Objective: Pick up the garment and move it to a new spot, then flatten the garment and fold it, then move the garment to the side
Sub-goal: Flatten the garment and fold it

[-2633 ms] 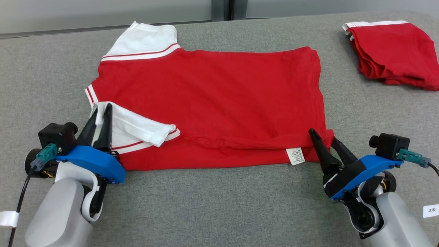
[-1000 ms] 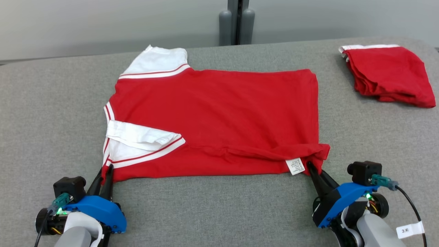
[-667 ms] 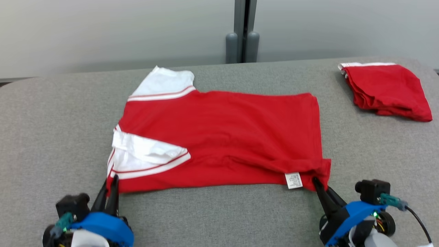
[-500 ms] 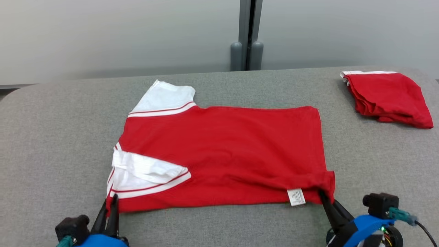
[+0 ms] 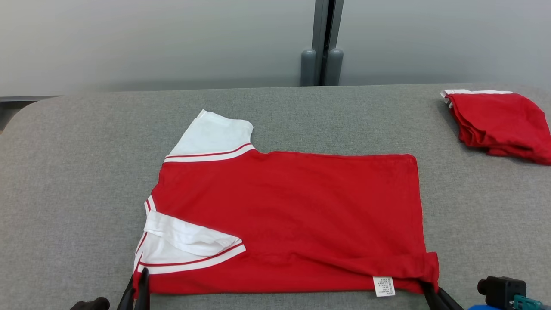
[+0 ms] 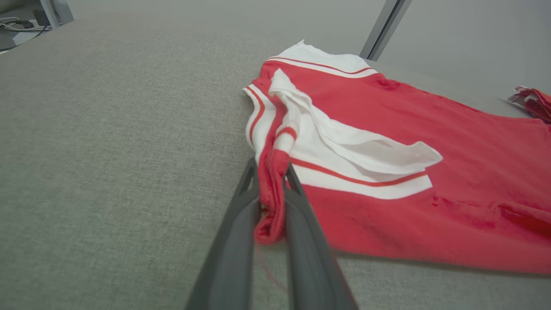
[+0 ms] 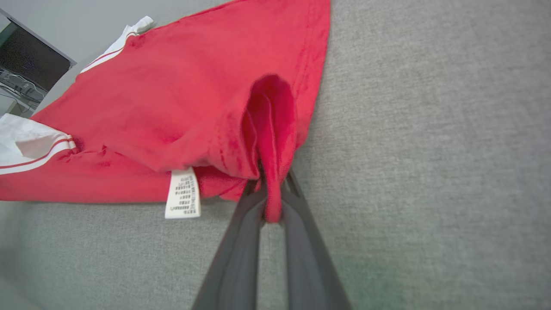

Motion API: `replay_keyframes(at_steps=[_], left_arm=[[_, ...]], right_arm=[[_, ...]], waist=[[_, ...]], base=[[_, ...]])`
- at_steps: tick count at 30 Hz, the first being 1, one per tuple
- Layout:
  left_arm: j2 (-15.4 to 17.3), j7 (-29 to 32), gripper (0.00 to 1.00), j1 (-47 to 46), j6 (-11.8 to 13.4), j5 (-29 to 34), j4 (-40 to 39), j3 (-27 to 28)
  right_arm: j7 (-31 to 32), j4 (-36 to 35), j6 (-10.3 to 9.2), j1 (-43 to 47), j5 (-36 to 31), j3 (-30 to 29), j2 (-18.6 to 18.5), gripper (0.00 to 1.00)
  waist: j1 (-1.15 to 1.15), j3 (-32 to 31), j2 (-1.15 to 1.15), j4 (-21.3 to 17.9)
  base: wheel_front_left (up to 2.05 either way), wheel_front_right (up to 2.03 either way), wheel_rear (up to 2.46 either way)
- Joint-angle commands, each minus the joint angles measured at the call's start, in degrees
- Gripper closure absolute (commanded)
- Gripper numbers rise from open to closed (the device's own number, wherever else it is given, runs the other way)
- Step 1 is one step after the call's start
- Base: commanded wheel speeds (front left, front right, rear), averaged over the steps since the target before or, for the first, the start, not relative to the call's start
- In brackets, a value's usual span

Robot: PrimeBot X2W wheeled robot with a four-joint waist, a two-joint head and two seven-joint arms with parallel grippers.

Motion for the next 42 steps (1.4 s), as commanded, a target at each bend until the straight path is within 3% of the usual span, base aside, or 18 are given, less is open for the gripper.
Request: replay_keyframes(at_steps=[1, 2, 3, 16, 27, 42], left_arm=[[0.05, -0.1, 0.99, 0.47, 0.36, -0.05, -0.31, -0.06], [-0.11, -0.27, 0.68, 0.49, 0.66, 0.23, -0.44, -0.29], [-0.31, -0.56, 0.0, 0.48, 0.81, 0.52, -0.44, -0.44], [-2.78, -6.08, 0.0, -4.34, 0.73, 6.36, -1.75, 2.76], [-7.66, -6.07, 0.0, -6.92, -3.04, 14.65, -5.01, 10.39], [-9.54, -6.07, 0.0, -7.32, -4.3, 22.83, -0.43, 12.67]], right_arm=[[0.33, -0.4, 0.03, 0.6, -0.42, -0.44, 0.51, 0.62], [0.48, -0.49, 0.03, 0.74, -0.76, -0.61, 0.88, 0.33], [0.5, -0.49, 0.03, 0.7, -1.17, -0.89, 1.21, 0.0], [-10.24, -1.81, 0.03, -5.62, -7.66, -4.63, 2.4, 0.0], [-20.49, -1.2, 0.03, -10.35, -12.34, -3.39, 4.41, 0.0], [-22.87, -2.5, 0.03, -6.86, -16.61, -2.74, 6.1, 0.0]], waist=[[0.0, 0.09, 0.0, -0.2], [0.0, 0.13, 0.0, -0.27], [0.0, 0.08, 0.0, -0.34], [0.0, -0.73, 0.0, -2.29], [0.0, -2.1, 0.0, -3.15], [0.0, -4.46, 0.0, -2.89]], base=[[0.0, 0.0, 0.0], [0.0, 0.0, 0.0], [0.0, 0.0, 0.0], [0.0, 0.0, 0.0], [0.0, 0.0, 0.0], [0.0, 0.0, 0.0]])
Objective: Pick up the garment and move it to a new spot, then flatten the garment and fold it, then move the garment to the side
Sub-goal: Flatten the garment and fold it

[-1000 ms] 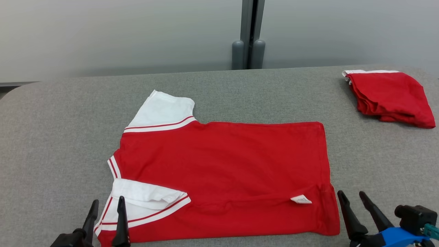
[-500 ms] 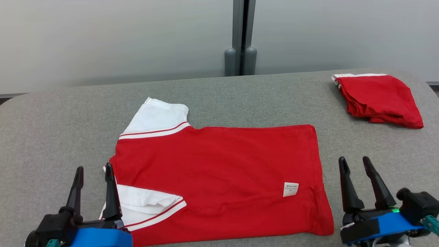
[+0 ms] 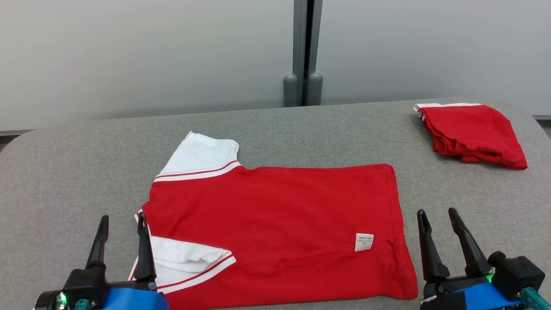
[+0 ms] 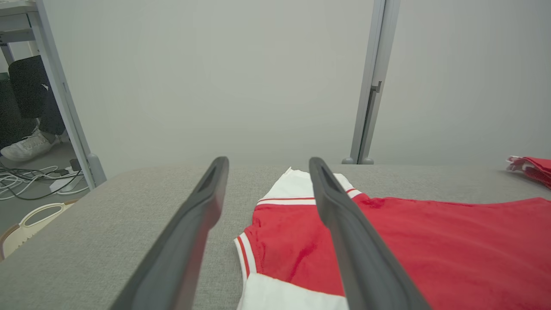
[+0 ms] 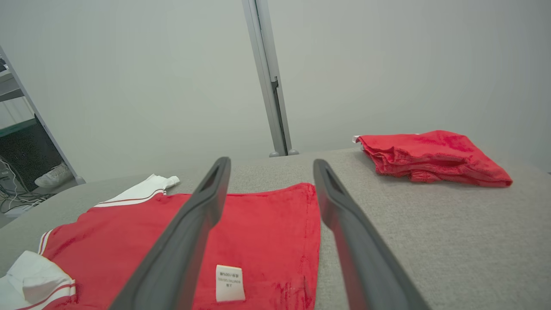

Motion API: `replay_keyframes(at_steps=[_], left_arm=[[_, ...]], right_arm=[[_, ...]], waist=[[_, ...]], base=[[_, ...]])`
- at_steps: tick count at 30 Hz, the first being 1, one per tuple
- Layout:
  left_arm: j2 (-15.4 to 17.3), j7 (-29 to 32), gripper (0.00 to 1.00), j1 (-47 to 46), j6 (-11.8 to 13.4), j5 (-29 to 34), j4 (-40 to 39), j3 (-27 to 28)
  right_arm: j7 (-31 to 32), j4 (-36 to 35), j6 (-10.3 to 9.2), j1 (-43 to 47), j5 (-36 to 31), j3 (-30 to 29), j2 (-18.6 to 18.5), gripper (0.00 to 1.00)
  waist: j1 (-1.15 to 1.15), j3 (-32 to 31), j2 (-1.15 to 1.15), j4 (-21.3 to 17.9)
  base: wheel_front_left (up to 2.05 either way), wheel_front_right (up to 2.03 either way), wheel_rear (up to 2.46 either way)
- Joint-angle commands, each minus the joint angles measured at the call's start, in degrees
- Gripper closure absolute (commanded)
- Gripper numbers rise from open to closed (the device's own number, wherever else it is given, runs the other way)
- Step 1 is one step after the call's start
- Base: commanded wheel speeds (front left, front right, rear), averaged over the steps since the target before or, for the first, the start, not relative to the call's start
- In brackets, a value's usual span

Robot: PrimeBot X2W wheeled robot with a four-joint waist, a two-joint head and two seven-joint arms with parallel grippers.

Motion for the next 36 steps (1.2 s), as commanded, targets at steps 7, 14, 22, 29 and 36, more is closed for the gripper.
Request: replay_keyframes(at_steps=[7, 14, 22, 29, 36], left_arm=[[-0.19, -0.23, 0.0, -0.18, -0.56, 1.87, 1.09, -0.52], [-0.37, -0.23, 0.0, -1.01, -1.67, 1.47, 2.38, 0.32], [-0.97, -0.23, 0.0, -0.5, -1.67, 2.12, 2.59, 0.69], [-0.98, -0.23, 0.0, -1.69, -2.1, 2.12, 2.87, 1.32], [2.46, -0.23, 0.0, -10.95, -5.04, 1.33, 5.92, 1.69]], right_arm=[[-0.46, -0.68, 0.03, 2.31, -1.19, -0.29, 0.35, 0.0], [-0.48, -0.38, 0.03, 2.77, -0.62, -0.07, 0.36, 0.0], [0.24, 0.24, 0.03, 2.74, -1.03, -0.13, 0.37, 0.0], [0.51, 0.52, 0.03, 0.32, -1.58, -0.66, 0.36, 0.0], [3.76, 1.3, 0.03, -7.22, -3.75, -1.13, -1.08, 0.0]], waist=[[0.0, -0.46, 0.0, 0.13], [0.0, -0.81, 0.0, 0.33], [0.0, -0.78, 0.0, 0.54], [0.0, 0.05, 0.0, 0.33], [0.0, 2.66, 0.0, -0.43]], base=[[0.0, 0.0, 0.0], [0.0, 0.0, 0.0], [0.0, 0.0, 0.0], [0.0, 0.0, 0.0], [0.0, 0.0, 0.0]])
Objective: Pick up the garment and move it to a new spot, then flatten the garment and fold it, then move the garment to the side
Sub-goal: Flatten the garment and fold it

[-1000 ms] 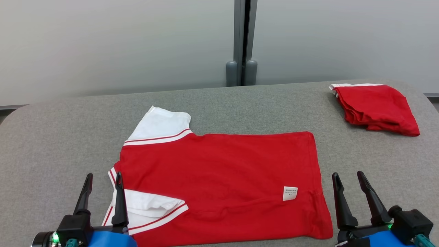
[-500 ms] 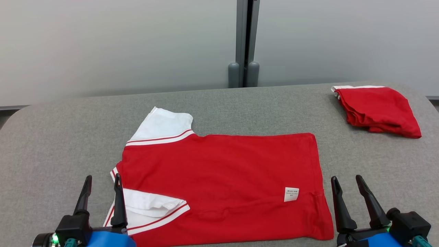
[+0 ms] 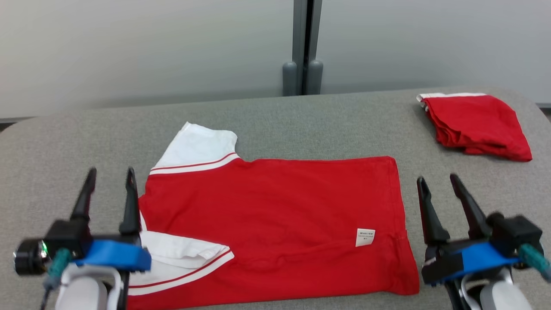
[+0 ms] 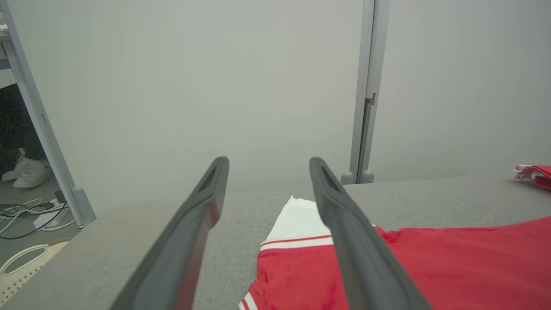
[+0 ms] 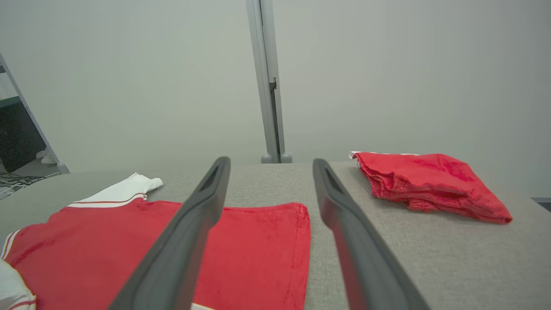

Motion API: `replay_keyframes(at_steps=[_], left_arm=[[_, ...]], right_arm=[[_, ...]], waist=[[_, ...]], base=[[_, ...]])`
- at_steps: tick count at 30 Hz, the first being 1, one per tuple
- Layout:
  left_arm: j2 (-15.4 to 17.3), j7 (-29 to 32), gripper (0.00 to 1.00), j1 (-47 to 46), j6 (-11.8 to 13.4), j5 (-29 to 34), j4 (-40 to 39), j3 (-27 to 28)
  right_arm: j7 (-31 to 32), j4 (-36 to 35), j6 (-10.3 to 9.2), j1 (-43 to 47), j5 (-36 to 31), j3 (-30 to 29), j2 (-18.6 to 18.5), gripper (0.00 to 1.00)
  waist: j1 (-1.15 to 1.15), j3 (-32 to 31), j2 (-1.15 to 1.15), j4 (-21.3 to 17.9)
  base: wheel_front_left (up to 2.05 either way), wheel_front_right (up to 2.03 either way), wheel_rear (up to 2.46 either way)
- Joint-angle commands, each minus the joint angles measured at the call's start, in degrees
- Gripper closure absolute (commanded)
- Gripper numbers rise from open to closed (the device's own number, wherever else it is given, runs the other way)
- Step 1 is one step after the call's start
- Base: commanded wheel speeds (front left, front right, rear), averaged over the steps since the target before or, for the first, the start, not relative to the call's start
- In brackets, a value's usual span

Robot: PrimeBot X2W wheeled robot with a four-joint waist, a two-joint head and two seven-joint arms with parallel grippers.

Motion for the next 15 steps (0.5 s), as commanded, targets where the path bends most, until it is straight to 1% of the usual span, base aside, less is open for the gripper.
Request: replay_keyframes(at_steps=[1, 5, 10, 15], left_arm=[[0.81, -0.23, 0.0, -2.48, -0.39, -0.28, 0.52, 0.08], [3.24, 1.22, 0.0, -10.49, -1.77, -0.87, 3.41, -0.66], [6.39, 4.91, 0.0, -20.66, -3.15, -2.22, 7.11, -2.94], [9.32, 7.94, 0.0, -30.18, -3.64, -4.56, 11.52, -6.8]], right_arm=[[0.8, 0.1, 0.03, -1.99, -0.1, 0.24, -0.63, 0.0], [4.29, 0.89, 0.03, -8.1, -0.48, 0.91, -2.83, 0.0], [8.94, 3.42, 0.03, -15.97, -0.9, 2.23, -5.13, 0.0], [12.7, 6.97, 0.03, -21.65, -0.37, 3.64, -6.27, 0.0]], waist=[[0.0, 1.1, 0.0, -0.44], [0.0, 4.44, 0.0, -1.29], [0.0, 10.01, 0.0, -2.55], [0.0, 14.79, 0.0, -3.69]], base=[[0.0, 0.0, 0.0], [0.0, 0.0, 0.0], [0.0, 0.0, 0.0], [0.0, 0.0, 0.0]])
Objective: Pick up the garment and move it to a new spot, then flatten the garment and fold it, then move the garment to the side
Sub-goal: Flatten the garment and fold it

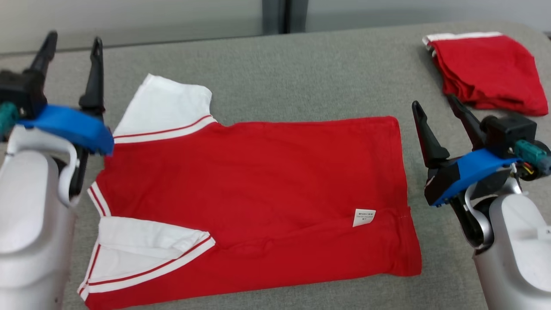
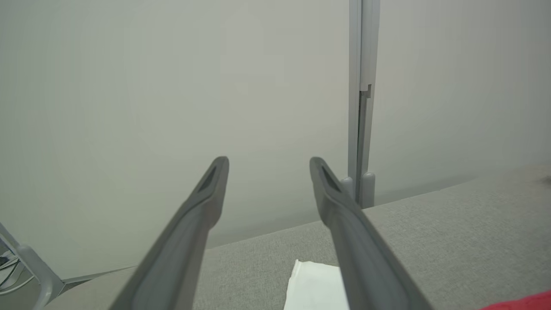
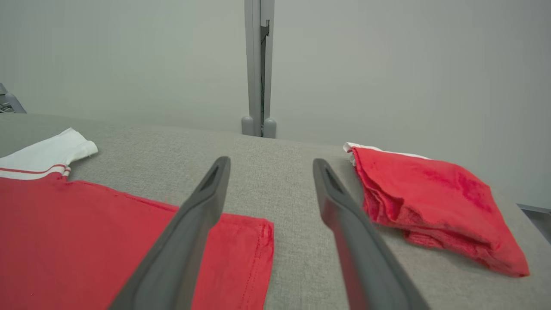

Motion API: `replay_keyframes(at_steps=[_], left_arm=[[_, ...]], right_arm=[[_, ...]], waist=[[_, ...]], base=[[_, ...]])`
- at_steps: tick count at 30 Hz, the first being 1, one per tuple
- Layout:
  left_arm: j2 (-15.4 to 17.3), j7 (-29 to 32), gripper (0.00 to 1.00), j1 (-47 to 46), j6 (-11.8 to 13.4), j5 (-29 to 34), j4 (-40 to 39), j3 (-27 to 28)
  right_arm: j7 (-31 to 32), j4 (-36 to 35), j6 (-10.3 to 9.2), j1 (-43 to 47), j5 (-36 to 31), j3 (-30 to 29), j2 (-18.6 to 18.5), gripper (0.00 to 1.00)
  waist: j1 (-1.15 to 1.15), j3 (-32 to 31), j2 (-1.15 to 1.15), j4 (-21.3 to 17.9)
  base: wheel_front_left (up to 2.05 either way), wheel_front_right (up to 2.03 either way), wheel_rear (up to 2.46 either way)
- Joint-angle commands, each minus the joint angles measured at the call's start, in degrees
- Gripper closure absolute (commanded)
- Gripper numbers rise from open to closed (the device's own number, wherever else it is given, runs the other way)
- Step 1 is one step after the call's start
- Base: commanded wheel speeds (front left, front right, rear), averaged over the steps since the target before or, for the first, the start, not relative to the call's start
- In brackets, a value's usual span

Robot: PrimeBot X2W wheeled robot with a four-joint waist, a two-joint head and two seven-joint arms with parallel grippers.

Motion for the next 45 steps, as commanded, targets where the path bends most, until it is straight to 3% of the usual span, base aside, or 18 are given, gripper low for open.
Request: replay_keyframes(at_steps=[1, 15, 28, 38, 39, 40, 41, 42, 45], left_arm=[[0.56, 0.59, 0.0, -2.15, -0.36, -1.12, 1.03, -1.04], [6.95, 7.6, 0.0, -17.19, -0.25, -12.41, 16.88, -17.03], [8.85, 8.55, 0.0, -22.35, -0.26, -18.56, 26.6, -24.62], [8.02, 11.35, 0.0, -22.81, -0.26, -23.79, 31.44, -28.58], [8.05, 11.69, 0.12, -22.85, -0.26, -24.24, 31.7, -28.96], [8.05, 11.69, 0.12, -22.85, -0.26, -24.24, 31.7, -28.96], [8.09, 11.77, 0.61, -22.9, -0.26, -24.69, 31.85, -29.36], [8.12, 11.98, 1.0, -22.82, -0.26, -25.25, 31.92, -29.75], [8.41, 11.46, 1.0, -23.21, -0.25, -26.43, 31.61, -31.03]], right_arm=[[0.68, 0.66, 0.03, -1.57, 0.4, 0.28, -0.25, 0.0], [2.38, 5.83, 0.03, -8.95, 2.17, 4.66, 0.51, 0.0], [1.19, 7.86, 0.02, -12.44, 3.41, 7.78, 0.92, 0.0], [1.85, 8.8, 0.03, -13.06, 4.59, 9.12, 0.39, 0.0], [2.08, 8.9, 0.03, -13.07, 4.8, 9.28, 0.39, 0.0], [2.08, 8.9, 0.03, -13.07, 4.8, 9.28, 0.39, 0.0], [2.14, 8.96, 0.02, -13.13, 5.2, 9.43, 0.47, 0.0], [2.33, 9.05, 0.03, -13.24, 5.49, 9.58, 0.48, 0.0], [3.34, 9.36, 0.02, -13.53, 6.63, 10.27, 0.01, 0.0]], waist=[[-0.01, 3.29, 0.0, -1.3], [-0.01, 12.02, 0.0, -4.66], [-0.01, 15.58, 0.0, -7.15], [-0.01, 15.76, 0.0, -8.13], [-0.01, 15.68, 0.0, -8.16], [-0.01, 15.68, 0.0, -8.16], [-0.01, 15.59, 0.0, -8.19], [-0.01, 15.48, 0.0, -8.2], [-0.01, 15.07, 0.0, -8.0]], base=[[0.0, 0.0, 0.0], [0.0, 0.0, 0.0], [0.0, 0.0, 0.0], [0.0, 0.0, 0.0], [0.0, 0.0, 0.0], [0.0, 0.0, 0.0], [0.0, 0.0, 0.0], [0.0, 0.0, 0.0], [0.0, 0.0, 0.0]])
